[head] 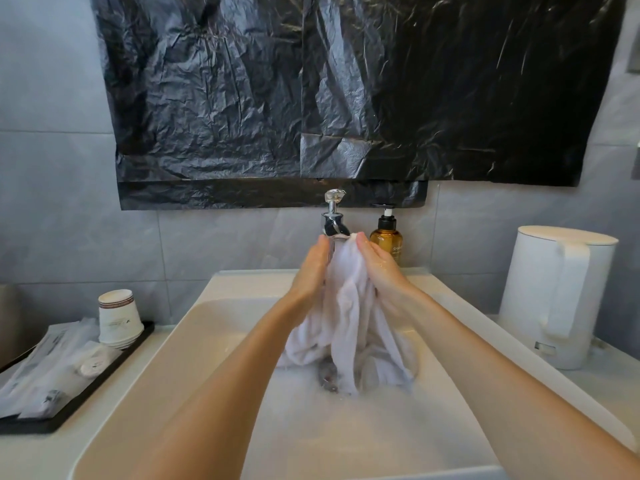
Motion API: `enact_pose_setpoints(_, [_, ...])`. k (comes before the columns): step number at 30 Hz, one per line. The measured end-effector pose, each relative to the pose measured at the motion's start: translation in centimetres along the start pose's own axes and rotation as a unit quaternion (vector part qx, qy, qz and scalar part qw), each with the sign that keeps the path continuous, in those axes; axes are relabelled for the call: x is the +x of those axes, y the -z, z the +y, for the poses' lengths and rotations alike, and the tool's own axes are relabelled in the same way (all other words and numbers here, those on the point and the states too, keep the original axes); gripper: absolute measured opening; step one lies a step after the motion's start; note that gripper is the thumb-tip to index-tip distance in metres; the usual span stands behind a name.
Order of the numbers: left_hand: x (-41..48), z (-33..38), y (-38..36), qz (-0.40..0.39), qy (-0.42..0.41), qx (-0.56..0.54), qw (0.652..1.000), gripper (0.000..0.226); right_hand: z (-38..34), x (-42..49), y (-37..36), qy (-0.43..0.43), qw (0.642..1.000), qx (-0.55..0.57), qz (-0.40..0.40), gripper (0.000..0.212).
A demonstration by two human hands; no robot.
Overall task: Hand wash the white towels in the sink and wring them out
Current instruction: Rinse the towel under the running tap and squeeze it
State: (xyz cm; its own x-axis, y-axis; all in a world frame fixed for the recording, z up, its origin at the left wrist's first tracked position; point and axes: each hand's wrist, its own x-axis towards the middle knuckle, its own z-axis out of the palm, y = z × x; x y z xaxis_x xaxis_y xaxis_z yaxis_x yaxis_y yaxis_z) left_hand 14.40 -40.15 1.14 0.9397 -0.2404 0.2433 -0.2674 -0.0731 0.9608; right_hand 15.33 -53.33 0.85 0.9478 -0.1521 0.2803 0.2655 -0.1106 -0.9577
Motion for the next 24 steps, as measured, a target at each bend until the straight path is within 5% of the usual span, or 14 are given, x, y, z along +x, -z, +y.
enact_pose_setpoints(4, [-0.1, -0.9, -2.1, -0.041, -0.005, -0.006, 0.999, 0.059, -0.1, -1.1, -1.8, 0.065, 0.990, -0.073, 0.100, 0.048])
enact_pose_setpoints(9, [-0.2, -1.0, -2.1, 0.071, -0.009, -0.037, 0.997, 0.039, 0.7, -1.9, -3.2, 0.112, 0.956, -0.223, 0.157, 0.055])
enact_pose_setpoints(14, [-0.1, -1.4, -1.0, 0.115, -0.008, 0.121, 0.986, 0.031, 1.4, -2.1, -1.9, 0.186, 0.901, -0.367, 0.138, 0.057])
enact_pose_setpoints(18, [-1.0, -1.3, -0.3, 0.105, -0.065, 0.316, 0.941, 0.038, 0.7, -2.7, -0.9, 0.260, 0.802, -0.526, 0.110, 0.040])
enact_pose_setpoints(20, [-1.1, -1.0, -0.4, 0.110, -0.076, 0.364, 0.922, 0.039, 0.3, -3.2, -0.6, 0.226, 0.825, -0.508, 0.096, 0.042])
enact_pose_setpoints(24, [-0.6, -0.8, -0.5, 0.144, -0.080, 0.276, 0.947, 0.043, 0.8, -2.3, -0.3, 0.094, 0.960, -0.262, -0.011, 0.049])
